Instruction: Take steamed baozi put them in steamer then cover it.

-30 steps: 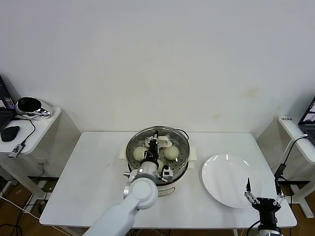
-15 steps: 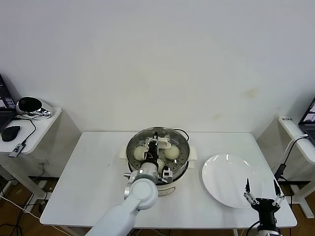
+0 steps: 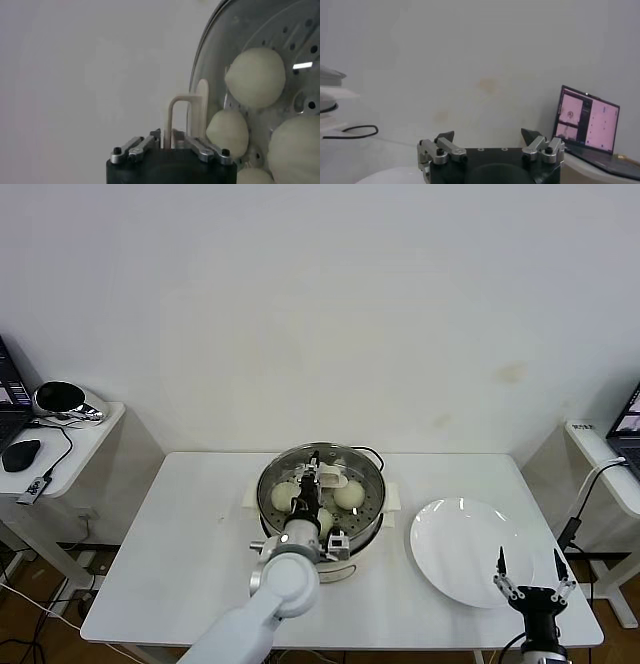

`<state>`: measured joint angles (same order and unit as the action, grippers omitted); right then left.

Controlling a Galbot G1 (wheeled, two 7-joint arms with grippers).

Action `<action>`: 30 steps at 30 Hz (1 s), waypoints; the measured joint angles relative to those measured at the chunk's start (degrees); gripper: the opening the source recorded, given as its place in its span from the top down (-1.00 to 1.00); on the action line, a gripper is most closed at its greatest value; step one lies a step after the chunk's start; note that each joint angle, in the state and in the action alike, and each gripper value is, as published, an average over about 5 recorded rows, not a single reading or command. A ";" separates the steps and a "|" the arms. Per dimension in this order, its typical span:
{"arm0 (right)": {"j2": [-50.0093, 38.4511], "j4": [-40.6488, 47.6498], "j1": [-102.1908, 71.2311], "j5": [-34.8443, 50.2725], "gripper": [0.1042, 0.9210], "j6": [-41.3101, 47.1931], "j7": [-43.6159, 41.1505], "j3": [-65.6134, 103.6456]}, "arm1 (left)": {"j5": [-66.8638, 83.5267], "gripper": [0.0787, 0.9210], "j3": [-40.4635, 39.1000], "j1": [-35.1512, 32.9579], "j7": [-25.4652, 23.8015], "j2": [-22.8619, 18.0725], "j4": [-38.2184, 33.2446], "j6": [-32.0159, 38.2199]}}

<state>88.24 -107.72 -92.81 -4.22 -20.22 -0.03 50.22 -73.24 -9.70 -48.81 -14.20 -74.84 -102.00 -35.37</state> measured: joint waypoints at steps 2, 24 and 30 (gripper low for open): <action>-0.01 -0.02 -0.04 0.00 -0.76 0.00 0.00 0.04 | 0.48 0.10 0.24 -0.85 0.32 0.40 -1.20 0.18; -0.41 0.72 0.91 -0.35 -0.76 0.28 -0.49 -2.37 | 31.97 -0.77 21.25 -33.29 18.87 4.68 -27.89 14.28; -1.83 1.18 0.20 0.60 -0.76 0.43 -1.07 -3.74 | 52.54 -0.77 30.31 -45.14 23.37 3.30 -29.80 21.55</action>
<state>86.41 -106.55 -92.61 -3.61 -19.80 -1.10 46.47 -20.71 20.61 -93.95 9.17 -71.54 -131.80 -13.81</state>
